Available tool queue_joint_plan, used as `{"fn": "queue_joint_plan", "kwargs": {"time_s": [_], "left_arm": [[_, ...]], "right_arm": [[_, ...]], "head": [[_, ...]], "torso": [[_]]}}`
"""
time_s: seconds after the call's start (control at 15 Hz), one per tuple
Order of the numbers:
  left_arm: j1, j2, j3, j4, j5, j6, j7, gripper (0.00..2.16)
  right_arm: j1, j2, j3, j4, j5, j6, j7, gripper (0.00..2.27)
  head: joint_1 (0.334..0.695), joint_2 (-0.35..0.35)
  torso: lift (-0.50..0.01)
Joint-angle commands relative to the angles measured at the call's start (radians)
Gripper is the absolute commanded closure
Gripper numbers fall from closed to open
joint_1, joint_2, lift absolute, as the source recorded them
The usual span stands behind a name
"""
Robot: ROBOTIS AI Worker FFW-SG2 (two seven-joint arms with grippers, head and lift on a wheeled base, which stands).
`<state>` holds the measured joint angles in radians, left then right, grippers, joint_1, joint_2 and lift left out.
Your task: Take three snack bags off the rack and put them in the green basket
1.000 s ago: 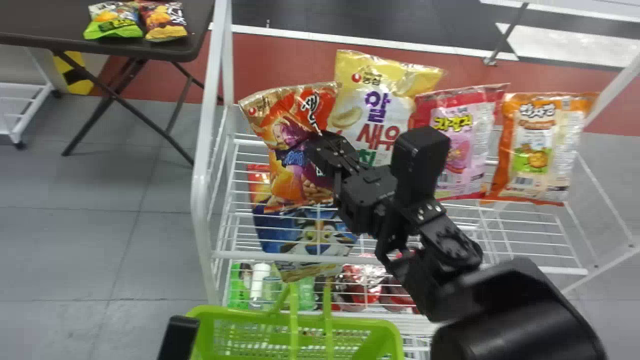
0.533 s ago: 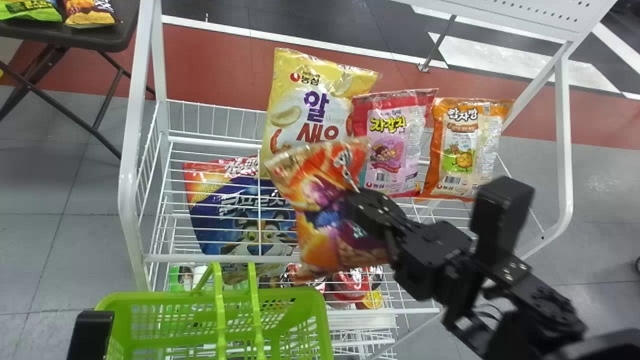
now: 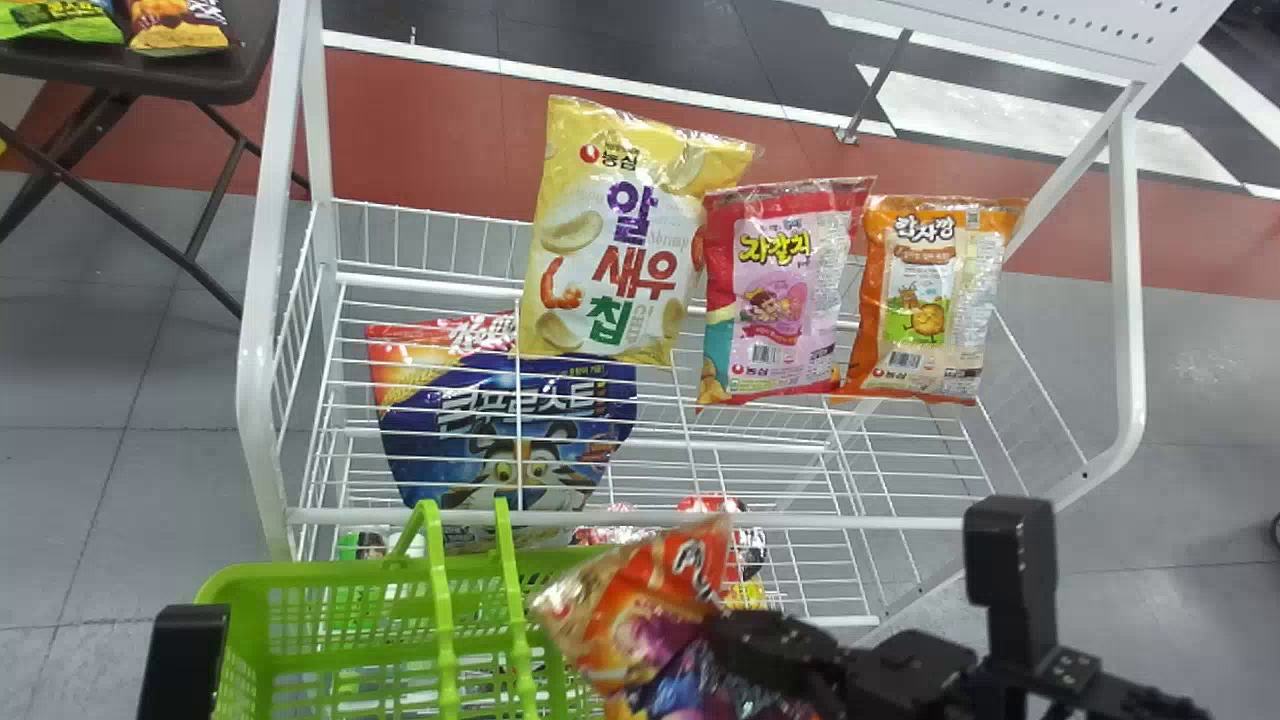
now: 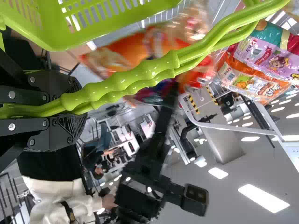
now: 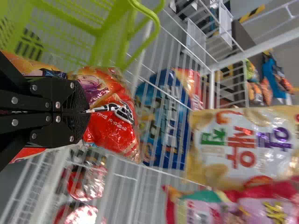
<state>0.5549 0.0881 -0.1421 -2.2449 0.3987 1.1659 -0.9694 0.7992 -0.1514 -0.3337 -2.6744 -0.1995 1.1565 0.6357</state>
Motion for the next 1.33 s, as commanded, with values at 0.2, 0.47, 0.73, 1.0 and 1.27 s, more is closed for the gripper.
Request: {"fn": "queue_joint_plan", "kwargs": {"time_s": [0.2, 0.47, 0.73, 1.0, 1.27], "left_arm": [[-0.007, 0.001, -0.024, -0.001, -0.006, 0.005, 0.0, 1.22], [-0.001, 0.009, -0.03, -0.012, -0.006, 0.021, -0.006, 1.22], [0.006, 0.01, -0.027, -0.021, -0.006, 0.024, -0.006, 1.22], [0.002, 0.01, -0.034, -0.021, -0.006, 0.033, 0.0, 1.22], [0.006, 0.012, -0.044, -0.025, -0.009, 0.036, 0.0, 1.22]], "right_arm": [[-0.026, 0.0, 0.168, 0.122, -0.015, -0.086, 0.007, 2.24], [-0.129, 0.0, 0.306, 0.281, 0.031, -0.178, -0.001, 1.94], [-0.227, -0.02, 0.344, 0.389, 0.075, 0.021, 0.009, 0.0], [-0.163, -0.01, 0.229, 0.306, 0.051, -0.129, 0.005, 0.05], [-0.115, 0.032, 0.145, 0.312, -0.008, -0.666, -0.057, 0.07]], "head": [[0.695, -0.35], [0.695, -0.35], [0.695, -0.35], [0.695, -0.35], [0.695, -0.35]], "torso": [[-0.022], [-0.022], [-0.022], [-0.022], [-0.022]]}}
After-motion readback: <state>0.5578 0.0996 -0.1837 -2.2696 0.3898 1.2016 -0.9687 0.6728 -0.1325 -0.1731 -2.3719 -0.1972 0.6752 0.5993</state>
